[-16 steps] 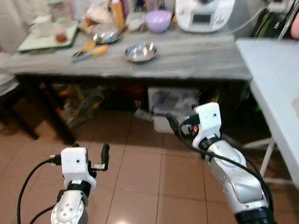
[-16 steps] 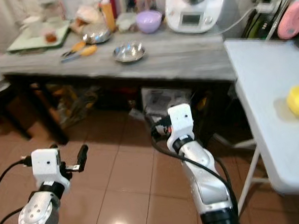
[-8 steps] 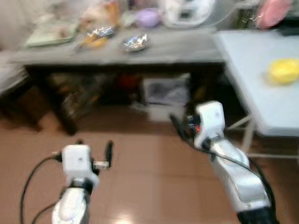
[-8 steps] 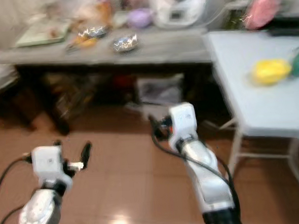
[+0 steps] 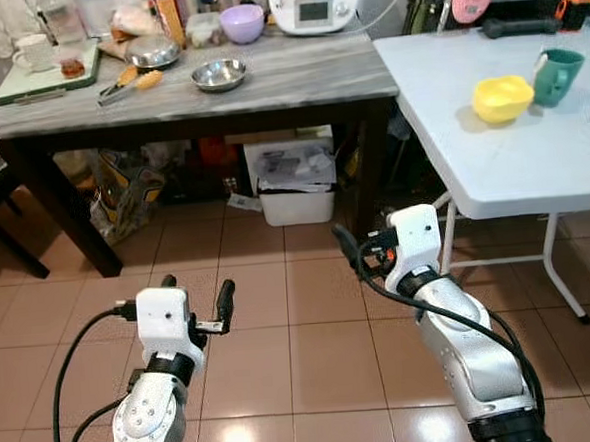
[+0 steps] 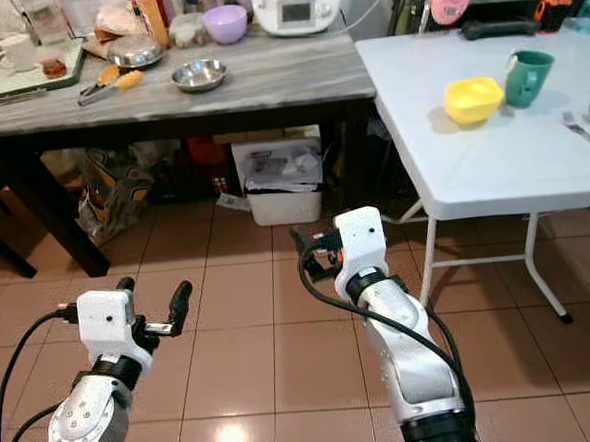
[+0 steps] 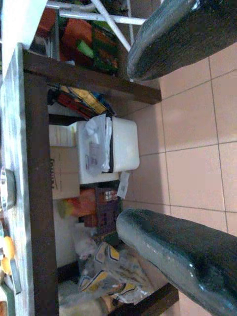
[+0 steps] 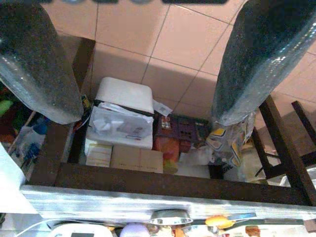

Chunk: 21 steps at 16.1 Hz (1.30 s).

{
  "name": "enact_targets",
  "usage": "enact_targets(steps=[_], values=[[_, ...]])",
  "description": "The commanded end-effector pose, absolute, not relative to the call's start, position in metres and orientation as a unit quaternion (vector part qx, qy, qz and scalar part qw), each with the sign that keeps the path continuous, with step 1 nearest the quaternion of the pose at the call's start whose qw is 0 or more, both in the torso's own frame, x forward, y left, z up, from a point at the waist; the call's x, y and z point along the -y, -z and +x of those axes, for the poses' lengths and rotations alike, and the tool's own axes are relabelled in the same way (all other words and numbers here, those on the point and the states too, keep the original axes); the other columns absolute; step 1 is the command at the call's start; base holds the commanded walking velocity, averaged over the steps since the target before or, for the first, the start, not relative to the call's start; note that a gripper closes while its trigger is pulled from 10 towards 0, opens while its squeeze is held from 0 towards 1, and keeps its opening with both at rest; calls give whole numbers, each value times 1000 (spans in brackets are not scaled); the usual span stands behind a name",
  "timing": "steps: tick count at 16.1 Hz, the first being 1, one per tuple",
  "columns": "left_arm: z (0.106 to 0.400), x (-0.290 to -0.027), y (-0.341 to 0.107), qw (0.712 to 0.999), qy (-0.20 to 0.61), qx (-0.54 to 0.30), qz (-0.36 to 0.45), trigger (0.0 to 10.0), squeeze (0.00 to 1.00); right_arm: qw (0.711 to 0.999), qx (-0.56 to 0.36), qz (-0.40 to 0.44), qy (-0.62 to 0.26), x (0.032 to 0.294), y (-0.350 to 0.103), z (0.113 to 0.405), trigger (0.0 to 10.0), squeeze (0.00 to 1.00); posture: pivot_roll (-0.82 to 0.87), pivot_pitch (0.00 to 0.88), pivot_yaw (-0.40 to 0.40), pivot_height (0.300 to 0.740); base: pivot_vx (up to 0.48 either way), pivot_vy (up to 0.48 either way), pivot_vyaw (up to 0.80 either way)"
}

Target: Setting the table

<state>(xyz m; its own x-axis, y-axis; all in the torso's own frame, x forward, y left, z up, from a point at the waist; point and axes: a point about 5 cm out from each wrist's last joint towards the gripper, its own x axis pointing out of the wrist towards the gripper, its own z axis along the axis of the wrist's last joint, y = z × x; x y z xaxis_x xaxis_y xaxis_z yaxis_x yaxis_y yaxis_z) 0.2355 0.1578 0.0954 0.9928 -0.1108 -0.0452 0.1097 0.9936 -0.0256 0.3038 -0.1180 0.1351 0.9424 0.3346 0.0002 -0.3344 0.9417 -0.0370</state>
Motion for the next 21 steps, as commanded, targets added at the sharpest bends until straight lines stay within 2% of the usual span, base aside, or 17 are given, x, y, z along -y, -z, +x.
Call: enact_targets(steps=[1, 20, 21], values=[[234, -159, -97, 998, 59, -20, -11, 10000, 0, 985, 11, -23, -169, 118, -139, 304, 10000, 0, -105, 87, 41, 740, 0, -480, 0], [242, -157, -98, 998, 61, -16, -15, 10000, 0, 985, 15, -39, -165, 120, -140, 306, 10000, 0, -115, 85, 44, 740, 0, -480, 0], [244, -156, -101, 998, 61, -5, -32, 10000, 0, 986, 15, -39, -162, 120, -140, 306, 10000, 0, -115, 85, 47, 740, 0, 0, 0]])
